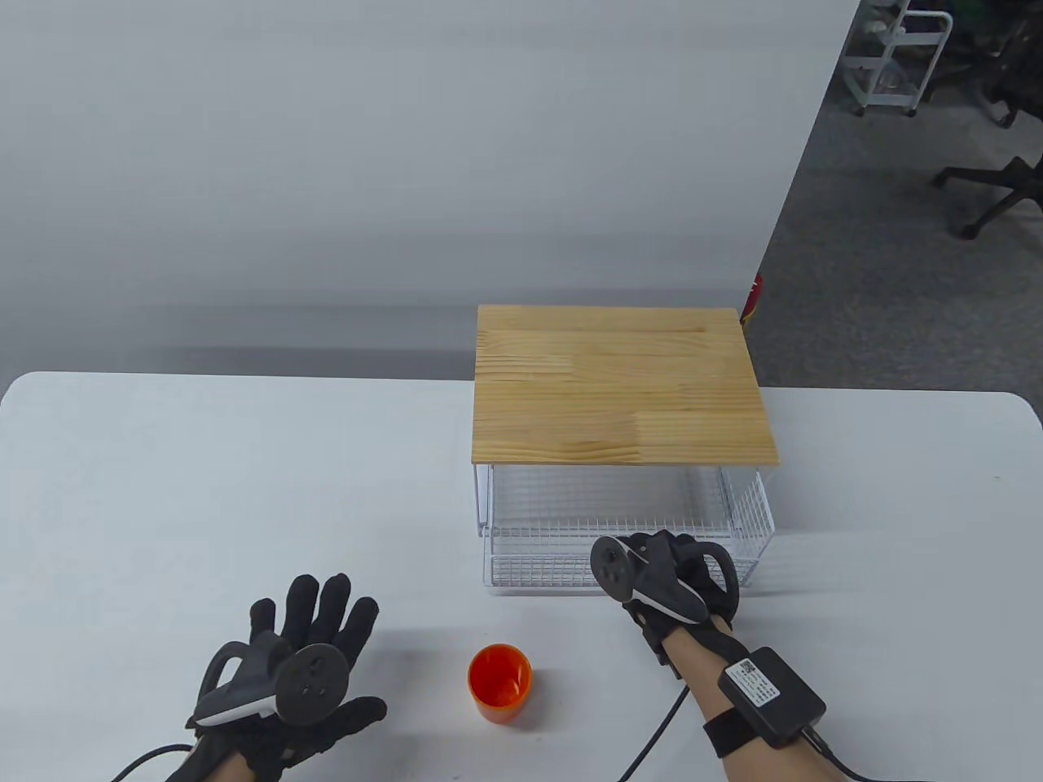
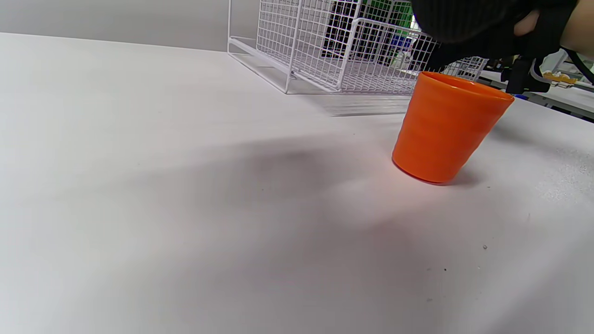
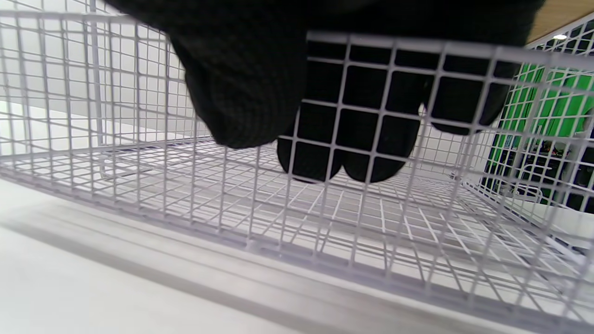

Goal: Take the cup out of the mesh sliding drawer

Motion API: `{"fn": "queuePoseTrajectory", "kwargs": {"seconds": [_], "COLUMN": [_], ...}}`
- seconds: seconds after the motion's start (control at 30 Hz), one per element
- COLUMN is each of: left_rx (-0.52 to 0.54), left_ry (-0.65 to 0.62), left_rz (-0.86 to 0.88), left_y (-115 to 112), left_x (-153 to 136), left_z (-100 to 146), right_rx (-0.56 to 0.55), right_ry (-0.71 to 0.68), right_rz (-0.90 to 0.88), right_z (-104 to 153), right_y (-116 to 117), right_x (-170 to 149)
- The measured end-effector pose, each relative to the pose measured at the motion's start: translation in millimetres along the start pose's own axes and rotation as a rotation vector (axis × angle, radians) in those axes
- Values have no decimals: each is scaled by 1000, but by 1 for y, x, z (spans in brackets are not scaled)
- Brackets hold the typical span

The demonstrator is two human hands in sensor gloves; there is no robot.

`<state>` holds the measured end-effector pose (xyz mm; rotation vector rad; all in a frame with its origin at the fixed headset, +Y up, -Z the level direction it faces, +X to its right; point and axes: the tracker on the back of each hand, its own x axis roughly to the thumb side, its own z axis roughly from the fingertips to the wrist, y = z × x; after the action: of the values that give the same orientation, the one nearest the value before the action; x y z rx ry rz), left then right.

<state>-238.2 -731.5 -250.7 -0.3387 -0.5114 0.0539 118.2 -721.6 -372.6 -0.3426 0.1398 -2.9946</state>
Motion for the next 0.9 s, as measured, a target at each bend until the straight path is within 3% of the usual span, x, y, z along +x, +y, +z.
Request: {"fn": "queuePoseTrajectory", "kwargs": {"seconds": [0.9], "left_rx": [-2], "left_ry": [-2], "left_rz": [-3], "left_y": [0], "left_x": [2], "left_z": [0], "right_rx": [5], "right_ry": [64], "right_rz": [31], "right_z": [-21], "right_y": [3], "right_x": [2]}}
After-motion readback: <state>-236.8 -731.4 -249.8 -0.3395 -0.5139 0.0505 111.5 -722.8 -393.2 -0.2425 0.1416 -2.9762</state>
